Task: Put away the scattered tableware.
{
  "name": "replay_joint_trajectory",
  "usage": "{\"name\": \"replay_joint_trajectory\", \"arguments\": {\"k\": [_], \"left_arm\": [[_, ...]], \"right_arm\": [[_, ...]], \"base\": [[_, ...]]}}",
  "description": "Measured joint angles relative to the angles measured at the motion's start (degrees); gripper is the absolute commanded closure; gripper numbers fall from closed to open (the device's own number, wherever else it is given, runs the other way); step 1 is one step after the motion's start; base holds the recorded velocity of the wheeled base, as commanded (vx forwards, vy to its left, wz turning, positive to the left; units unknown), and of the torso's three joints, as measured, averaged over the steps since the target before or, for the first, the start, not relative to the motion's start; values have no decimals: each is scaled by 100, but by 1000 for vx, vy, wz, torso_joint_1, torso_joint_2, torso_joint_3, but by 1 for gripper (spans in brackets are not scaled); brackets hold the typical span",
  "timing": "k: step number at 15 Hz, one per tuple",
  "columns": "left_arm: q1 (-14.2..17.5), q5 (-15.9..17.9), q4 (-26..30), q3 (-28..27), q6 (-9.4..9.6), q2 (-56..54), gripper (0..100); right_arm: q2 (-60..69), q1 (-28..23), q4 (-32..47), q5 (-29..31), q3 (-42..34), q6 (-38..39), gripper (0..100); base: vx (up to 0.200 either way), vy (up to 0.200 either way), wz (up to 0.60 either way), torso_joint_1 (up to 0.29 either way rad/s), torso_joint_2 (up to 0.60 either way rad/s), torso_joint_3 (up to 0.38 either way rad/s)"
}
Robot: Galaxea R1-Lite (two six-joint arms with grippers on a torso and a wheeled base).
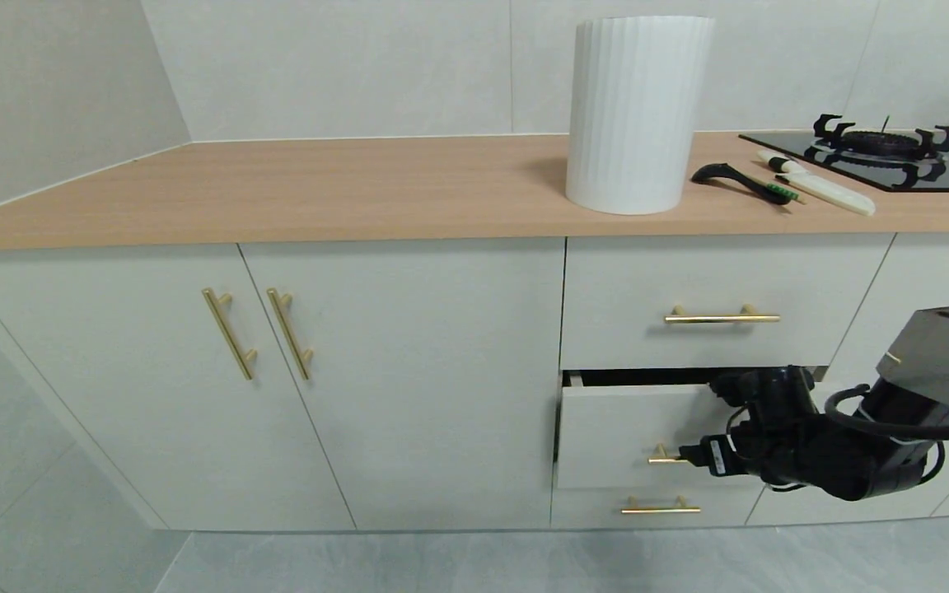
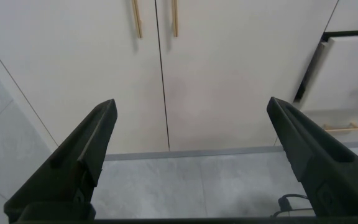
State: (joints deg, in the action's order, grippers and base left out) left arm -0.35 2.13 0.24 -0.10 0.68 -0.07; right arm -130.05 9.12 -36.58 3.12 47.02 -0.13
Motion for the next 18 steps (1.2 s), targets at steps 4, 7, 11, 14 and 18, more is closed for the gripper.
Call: {"name": "replay_joint_trajectory", "arguments": {"k": [4, 7, 11, 14, 18], "left_arm": [[0, 2, 0, 0, 0, 0, 0], [0, 0, 2, 0, 0, 0, 0], [2, 0, 2, 0, 0, 0, 0], [0, 0, 0, 0, 2, 0, 0], [0, 0, 2, 0, 0, 0, 0]], "right_arm": [[1239, 149, 1445, -189, -52, -169, 0], [2153, 428, 1874, -162, -90, -174, 0], [2493, 628, 1484, 178, -85, -112, 0], [2154, 640, 497, 388, -90, 179, 0], [1456, 625, -217, 524, -24, 405, 0]], "base": [[0, 0, 0, 0, 0, 0], [0, 0, 0, 0, 0, 0], [0, 0, 0, 0, 0, 0], [0, 0, 0, 0, 0, 0], [0, 0, 0, 0, 0, 0]]}}
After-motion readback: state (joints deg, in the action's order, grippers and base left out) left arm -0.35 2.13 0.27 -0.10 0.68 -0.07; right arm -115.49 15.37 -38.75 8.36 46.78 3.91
